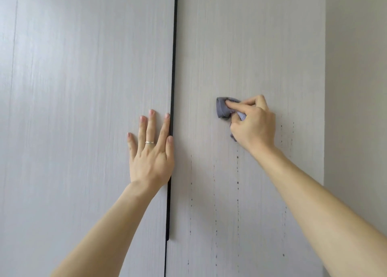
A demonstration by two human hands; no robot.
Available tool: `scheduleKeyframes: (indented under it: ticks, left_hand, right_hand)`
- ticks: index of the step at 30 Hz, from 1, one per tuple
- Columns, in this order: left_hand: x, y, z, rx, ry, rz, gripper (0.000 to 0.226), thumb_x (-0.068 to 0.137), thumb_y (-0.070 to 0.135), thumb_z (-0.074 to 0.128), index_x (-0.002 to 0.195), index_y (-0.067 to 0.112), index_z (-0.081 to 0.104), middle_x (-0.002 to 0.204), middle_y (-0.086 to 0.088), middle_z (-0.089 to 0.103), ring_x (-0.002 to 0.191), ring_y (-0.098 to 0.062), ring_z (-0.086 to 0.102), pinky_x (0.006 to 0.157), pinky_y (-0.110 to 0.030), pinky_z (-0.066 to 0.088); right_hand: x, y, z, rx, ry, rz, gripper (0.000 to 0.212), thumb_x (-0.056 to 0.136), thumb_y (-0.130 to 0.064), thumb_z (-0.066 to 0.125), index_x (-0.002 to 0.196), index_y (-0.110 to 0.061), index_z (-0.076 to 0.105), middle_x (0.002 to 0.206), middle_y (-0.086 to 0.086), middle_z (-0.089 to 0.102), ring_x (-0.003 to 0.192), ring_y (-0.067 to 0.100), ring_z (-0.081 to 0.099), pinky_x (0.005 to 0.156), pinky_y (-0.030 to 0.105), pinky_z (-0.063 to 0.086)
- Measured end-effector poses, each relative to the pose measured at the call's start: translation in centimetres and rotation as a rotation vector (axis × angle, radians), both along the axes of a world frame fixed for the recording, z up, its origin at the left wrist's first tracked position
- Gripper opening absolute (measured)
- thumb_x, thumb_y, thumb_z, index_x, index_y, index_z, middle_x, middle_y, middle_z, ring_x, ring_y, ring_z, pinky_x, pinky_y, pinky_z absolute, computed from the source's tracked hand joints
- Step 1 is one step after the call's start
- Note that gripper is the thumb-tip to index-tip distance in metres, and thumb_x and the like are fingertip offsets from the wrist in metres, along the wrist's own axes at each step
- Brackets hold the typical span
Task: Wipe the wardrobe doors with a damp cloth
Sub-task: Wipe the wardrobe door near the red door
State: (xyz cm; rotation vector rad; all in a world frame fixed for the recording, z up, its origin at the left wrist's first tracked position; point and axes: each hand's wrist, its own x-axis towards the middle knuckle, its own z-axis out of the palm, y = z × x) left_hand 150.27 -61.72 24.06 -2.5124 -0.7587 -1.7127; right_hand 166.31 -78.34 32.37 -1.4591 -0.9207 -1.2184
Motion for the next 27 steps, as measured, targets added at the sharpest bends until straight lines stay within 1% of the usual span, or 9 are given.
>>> scheduleKeyframes:
  ticks: [2, 5, 10, 14, 16, 20, 22, 24, 27]
  left_hand:
    - [0.5, -0.5, -0.4, -0.006, -0.042, 0.007, 0.054, 0.106, 0.043, 0.005, 0.156, 0.046, -0.016, 0.165, 0.012, -0.025, 0.15, -0.01, -0.027, 0.123, -0.048, -0.015]
    - [0.8, -0.1, -1.7, 0.022, -0.077, 0.023, 0.053, 0.107, 0.042, 0.004, 0.156, 0.047, -0.014, 0.167, 0.012, -0.018, 0.151, -0.008, -0.023, 0.123, -0.05, -0.012]
    - [1.1, 0.9, -5.4, 0.202, 0.005, 0.074, 0.061, 0.103, 0.034, 0.023, 0.16, 0.041, 0.003, 0.17, 0.003, 0.0, 0.156, -0.025, 0.001, 0.122, -0.06, 0.01]
    - [1.2, 1.2, -5.8, 0.199, 0.011, 0.072, 0.059, 0.105, 0.035, 0.019, 0.16, 0.04, -0.001, 0.17, 0.005, -0.002, 0.156, -0.018, -0.006, 0.123, -0.059, 0.009]
    - [1.3, 1.0, -5.7, 0.179, 0.0, 0.083, 0.058, 0.105, 0.036, 0.017, 0.16, 0.041, -0.003, 0.17, 0.007, -0.005, 0.155, -0.015, -0.011, 0.124, -0.057, 0.005]
    - [0.9, 1.0, -5.9, 0.137, -0.009, 0.089, 0.057, 0.105, 0.04, 0.012, 0.159, 0.043, -0.006, 0.169, 0.011, -0.009, 0.154, -0.01, -0.015, 0.125, -0.055, 0.002]
    - [0.9, 0.8, -5.9, 0.125, 0.002, 0.074, 0.057, 0.105, 0.042, 0.012, 0.159, 0.042, -0.005, 0.169, 0.012, -0.01, 0.153, -0.009, -0.014, 0.124, -0.055, 0.003]
    - [0.9, 0.4, -6.0, 0.123, 0.009, 0.077, 0.057, 0.105, 0.043, 0.011, 0.159, 0.042, -0.005, 0.169, 0.012, -0.011, 0.154, -0.011, -0.012, 0.124, -0.056, 0.004]
    - [0.9, 0.2, -5.9, 0.123, 0.022, 0.088, 0.057, 0.105, 0.044, 0.011, 0.159, 0.042, -0.006, 0.168, 0.013, -0.012, 0.155, -0.013, -0.011, 0.124, -0.056, 0.005]
  right_hand:
    - [-0.8, 0.8, -1.8, 0.003, -0.015, 0.034, 0.04, 0.082, -0.011, 0.063, 0.109, -0.038, 0.075, 0.099, -0.012, 0.051, 0.078, 0.003, 0.051, 0.079, 0.047, 0.052]
    - [-0.5, 0.6, -5.9, -0.118, -0.12, 0.011, 0.04, 0.081, -0.011, 0.064, 0.108, -0.038, 0.075, 0.098, -0.007, 0.055, 0.074, 0.013, 0.057, 0.072, 0.042, 0.049]
    - [2.4, -3.6, -6.8, -0.177, -0.215, -0.124, 0.039, 0.081, -0.016, 0.061, 0.109, -0.04, 0.075, 0.099, -0.005, 0.058, 0.075, 0.021, 0.06, 0.074, 0.04, 0.044]
    - [4.5, -5.1, -4.1, -0.006, -0.064, -0.116, 0.04, 0.084, -0.011, 0.062, 0.112, -0.037, 0.075, 0.102, -0.005, 0.056, 0.079, 0.021, 0.062, 0.074, 0.05, 0.051]
    - [4.1, -4.2, -4.1, 0.047, -0.031, -0.085, 0.039, 0.084, -0.01, 0.062, 0.112, -0.034, 0.075, 0.101, -0.003, 0.055, 0.075, 0.023, 0.06, 0.07, 0.049, 0.052]
    - [2.8, -3.3, -10.0, -0.139, -0.266, -0.131, 0.04, 0.082, -0.013, 0.056, 0.111, -0.031, 0.076, 0.095, -0.002, 0.058, 0.072, 0.023, 0.058, 0.066, 0.035, 0.041]
    - [3.6, -5.3, -11.8, -0.224, -0.319, -0.172, 0.039, 0.084, -0.016, 0.055, 0.112, -0.033, 0.076, 0.097, -0.004, 0.059, 0.075, 0.022, 0.056, 0.069, 0.034, 0.037]
    - [5.4, -7.2, -10.6, -0.169, -0.267, -0.193, 0.04, 0.085, -0.016, 0.054, 0.113, -0.034, 0.076, 0.099, -0.003, 0.06, 0.08, 0.024, 0.057, 0.072, 0.038, 0.041]
    - [7.6, -9.0, -6.1, 0.033, -0.074, -0.211, 0.043, 0.082, -0.013, 0.055, 0.114, -0.034, 0.075, 0.1, 0.001, 0.059, 0.083, 0.03, 0.061, 0.074, 0.047, 0.05]
